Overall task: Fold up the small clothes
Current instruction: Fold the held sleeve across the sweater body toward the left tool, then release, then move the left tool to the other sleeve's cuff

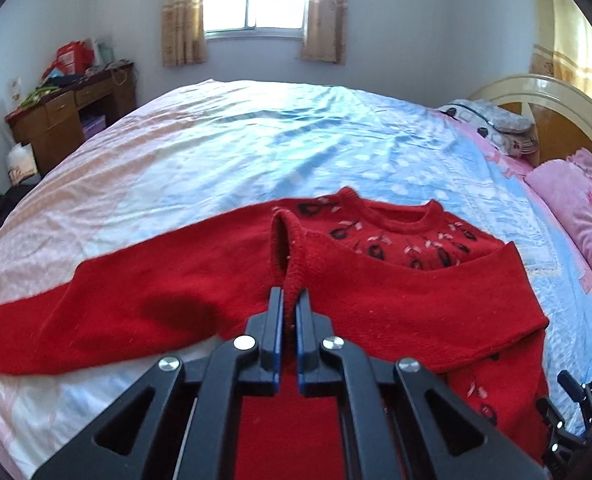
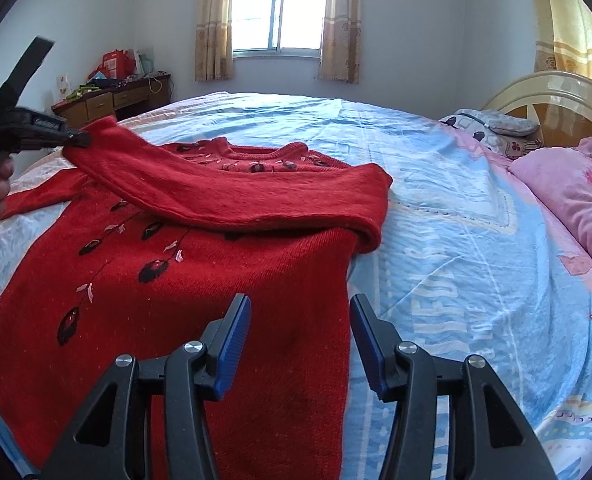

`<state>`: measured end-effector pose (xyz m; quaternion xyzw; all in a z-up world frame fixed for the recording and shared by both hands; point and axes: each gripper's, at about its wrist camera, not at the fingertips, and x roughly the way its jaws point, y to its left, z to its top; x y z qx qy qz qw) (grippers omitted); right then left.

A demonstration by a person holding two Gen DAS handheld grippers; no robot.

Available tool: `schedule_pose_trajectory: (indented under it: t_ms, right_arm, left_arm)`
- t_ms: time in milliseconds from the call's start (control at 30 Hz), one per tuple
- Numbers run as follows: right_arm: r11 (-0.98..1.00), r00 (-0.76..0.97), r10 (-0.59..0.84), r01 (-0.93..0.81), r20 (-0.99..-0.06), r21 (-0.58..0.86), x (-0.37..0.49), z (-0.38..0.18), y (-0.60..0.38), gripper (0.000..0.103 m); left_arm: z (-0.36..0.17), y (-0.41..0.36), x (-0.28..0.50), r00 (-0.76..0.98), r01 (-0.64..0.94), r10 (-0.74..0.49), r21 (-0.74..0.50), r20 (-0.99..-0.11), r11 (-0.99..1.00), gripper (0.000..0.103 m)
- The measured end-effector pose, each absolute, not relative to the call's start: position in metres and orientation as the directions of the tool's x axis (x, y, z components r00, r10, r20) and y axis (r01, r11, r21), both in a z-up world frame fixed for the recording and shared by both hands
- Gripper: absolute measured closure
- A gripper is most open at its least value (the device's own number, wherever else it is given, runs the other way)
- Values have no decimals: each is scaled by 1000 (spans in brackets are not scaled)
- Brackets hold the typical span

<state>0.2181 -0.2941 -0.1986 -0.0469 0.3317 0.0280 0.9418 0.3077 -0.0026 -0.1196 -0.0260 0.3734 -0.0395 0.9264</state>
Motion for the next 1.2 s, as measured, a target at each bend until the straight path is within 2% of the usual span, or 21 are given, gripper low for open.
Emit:
schedule_pose_trajectory:
  t_ms: [333,667,767,867,1000,1033,1100,1133,1167,1200]
  right_arm:
    - [993,746,0,-78,-666,-87,221,-210,-294,50]
    - [996,727,-4,-61,-686,-70,221,-211,-298,46]
    - [999,726,2,-34,-687,-33,218,-208,-308,46]
    - [1000,738,-10,-11,-675,-27,217,-204,-312,46]
    - [999,801,46,-42,-598,20,226,-179,-307,46]
    - [995,794,99,-87,-599,49,234,-176,-302,46]
    - [984,759,178,-148,-626,101,249,-180,-297,46]
    - [986,734,164,-130,-659,101,259,-187,-297,46]
    - [992,702,129,-89,-700,94,267,-196,-299,47]
    - [993,659,111,-50,-744,103,272,-206,-305,46]
  left_arm:
    - [-164,22,311,665,-30,-42,-83,-746,996,97]
    - [-184,28,311,660,-51,-7,-54,-751,997,96]
    - [-186,19,305,686,-39,32,7,-727,999,95]
    - [-186,14,303,697,-40,62,47,-715,998,95]
    - [-186,11,303,699,-48,84,71,-710,996,91]
    - [-185,11,304,697,-49,85,71,-712,996,87]
    - [-184,13,303,686,-59,78,52,-723,997,68]
    - [-184,15,302,683,-71,81,45,-726,996,48]
    - [-183,17,299,688,-90,91,40,-720,995,35]
    - [-182,19,296,695,-99,94,35,-713,994,32]
